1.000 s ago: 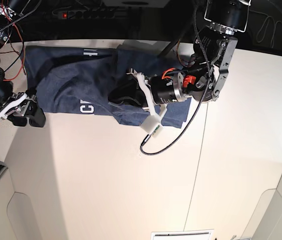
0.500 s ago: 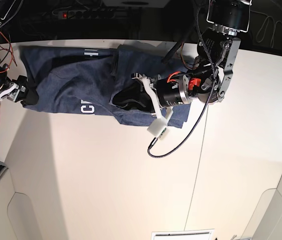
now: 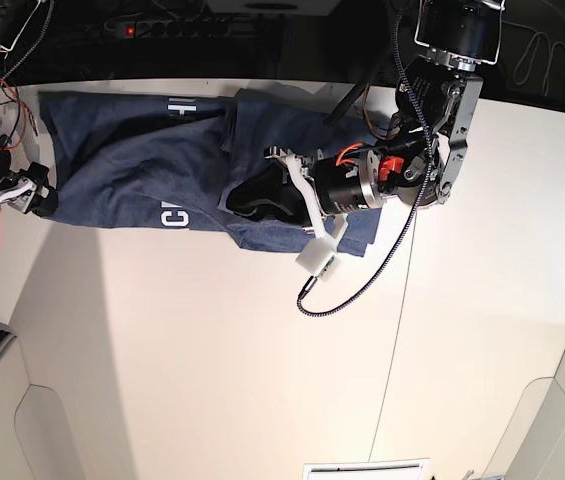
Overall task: Layout the t-shirt on the table in an organized manner, then fold the t-shirt properly
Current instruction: 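Press and smooth the folded end with the left gripper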
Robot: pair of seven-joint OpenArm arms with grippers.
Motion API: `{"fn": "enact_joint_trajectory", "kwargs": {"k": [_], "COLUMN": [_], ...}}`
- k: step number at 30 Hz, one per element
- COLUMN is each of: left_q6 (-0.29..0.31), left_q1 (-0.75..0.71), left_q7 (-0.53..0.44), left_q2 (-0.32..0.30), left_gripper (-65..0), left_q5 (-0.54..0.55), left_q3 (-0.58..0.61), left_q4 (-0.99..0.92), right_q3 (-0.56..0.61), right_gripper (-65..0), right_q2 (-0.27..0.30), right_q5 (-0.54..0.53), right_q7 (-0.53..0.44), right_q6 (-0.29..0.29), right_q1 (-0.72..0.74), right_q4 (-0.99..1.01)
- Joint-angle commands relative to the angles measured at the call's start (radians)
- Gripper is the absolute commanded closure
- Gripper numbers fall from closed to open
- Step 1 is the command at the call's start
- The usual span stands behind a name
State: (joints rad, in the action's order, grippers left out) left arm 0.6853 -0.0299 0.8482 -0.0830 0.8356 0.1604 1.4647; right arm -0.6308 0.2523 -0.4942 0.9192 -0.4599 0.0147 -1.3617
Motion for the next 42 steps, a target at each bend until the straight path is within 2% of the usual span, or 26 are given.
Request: {"fn": "enact_joint_trajectory", "kwargs": {"k": [1, 5, 13, 17, 23, 25, 28, 30, 32, 37, 42], "left_q6": [0.013, 0.013, 0.013, 0.013, 0.013, 0.013, 0.013, 0.013, 0.013, 0.013, 0.013], "left_q1": [0.016, 0.016, 0.016, 0.015, 0.015, 0.015, 0.015, 0.015, 0.015, 0.015, 0.015], "left_q7": [-0.014, -0.014, -0.014, -0.013, -0.013, -0.013, -0.013, -0.013, -0.013, -0.013, -0.013], "left_q2": [0.002, 0.002, 0.002, 0.002, 0.002, 0.002, 0.002, 0.002, 0.002, 0.002, 0.002], "left_gripper": [-15.0, -15.0, -15.0, -15.0, -15.0, -15.0, -15.0, -15.0, -15.0, -15.0, -15.1], "left_q5": [0.025, 0.024, 0.024, 0.023, 0.013, 0.013, 0.013, 0.013, 0.013, 0.013, 0.013], "left_q3": [0.0, 0.0, 0.0, 0.0, 0.0, 0.0, 0.0, 0.0, 0.0, 0.0, 0.0], "left_q4": [0.02, 0.02, 0.02, 0.02, 0.02, 0.02, 0.02, 0.02, 0.02, 0.02, 0.02], "right_q3": [0.003, 0.045, 0.183, 0.19, 0.119, 0.082, 0.035, 0.02, 0.016, 0.016, 0.016], "right_gripper": [-39.0, -39.0, -39.0, -38.8, -38.8, -38.8, -38.8, -38.8, -38.8, -38.8, -38.8], "right_q2": [0.018, 0.019, 0.019, 0.019, 0.019, 0.019, 0.019, 0.019, 0.019, 0.019, 0.016], "right_q5": [0.019, 0.136, 0.166, 0.166, 0.116, 0.043, -0.123, -0.225, -0.274, -0.252, -0.156], "right_q7": [-0.04, -0.104, -0.104, -0.116, -0.112, -0.08, 0.047, 0.122, 0.147, 0.114, 0.043], "right_q6": [0.024, 0.099, 0.113, 0.111, 0.031, -0.008, -0.082, -0.099, -0.101, -0.101, -0.087], "right_q1": [0.019, 0.048, 0.062, 0.062, 0.062, 0.062, 0.054, 0.036, 0.004, -0.078, -0.098], "right_q4": [-0.004, 0.029, 0.036, 0.031, -0.027, -0.035, -0.035, -0.035, -0.035, -0.035, -0.035]}}
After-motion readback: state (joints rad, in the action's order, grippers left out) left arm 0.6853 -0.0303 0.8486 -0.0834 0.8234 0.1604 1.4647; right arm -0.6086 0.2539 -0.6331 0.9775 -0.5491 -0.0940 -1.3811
